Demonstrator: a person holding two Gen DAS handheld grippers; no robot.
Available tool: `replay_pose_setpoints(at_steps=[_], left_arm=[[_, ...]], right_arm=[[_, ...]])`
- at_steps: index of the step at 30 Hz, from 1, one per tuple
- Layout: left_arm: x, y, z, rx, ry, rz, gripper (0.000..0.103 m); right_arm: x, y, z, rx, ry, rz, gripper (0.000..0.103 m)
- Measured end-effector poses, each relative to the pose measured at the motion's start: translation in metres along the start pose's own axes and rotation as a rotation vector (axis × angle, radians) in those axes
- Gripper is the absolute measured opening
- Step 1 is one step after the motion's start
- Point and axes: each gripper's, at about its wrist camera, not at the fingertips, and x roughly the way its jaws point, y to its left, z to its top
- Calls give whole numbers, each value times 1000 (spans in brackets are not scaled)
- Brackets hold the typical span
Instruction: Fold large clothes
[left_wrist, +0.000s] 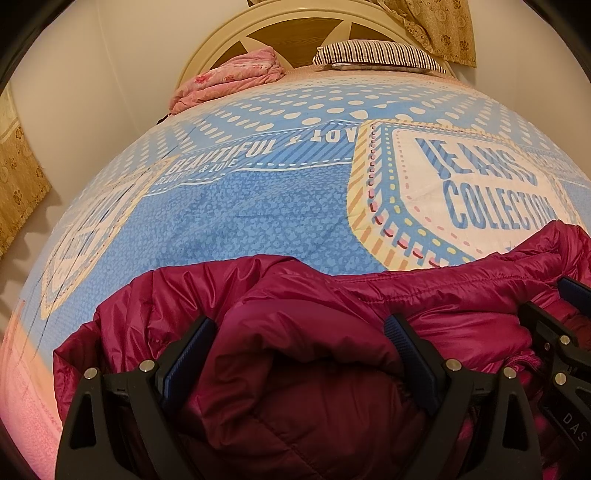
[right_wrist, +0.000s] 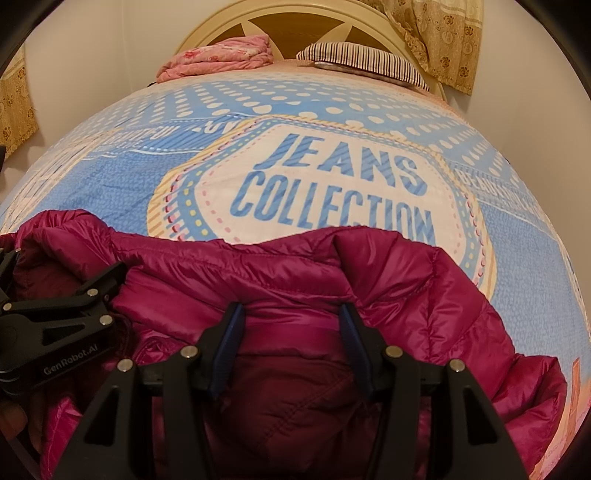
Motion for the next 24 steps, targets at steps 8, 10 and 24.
replay_pose_setpoints(at_steps=[8,10,24], left_arm=[[0,0,0,2,1,3,94],[1,0,0,2,3,2,95],[-51,6,3,39,-59,-13,94]], right_arm=[[0,0,0,-3,1,-4,57],[1,1,0,-6,2,-9,57],[-24,-6,11,-64,20,-47,83]])
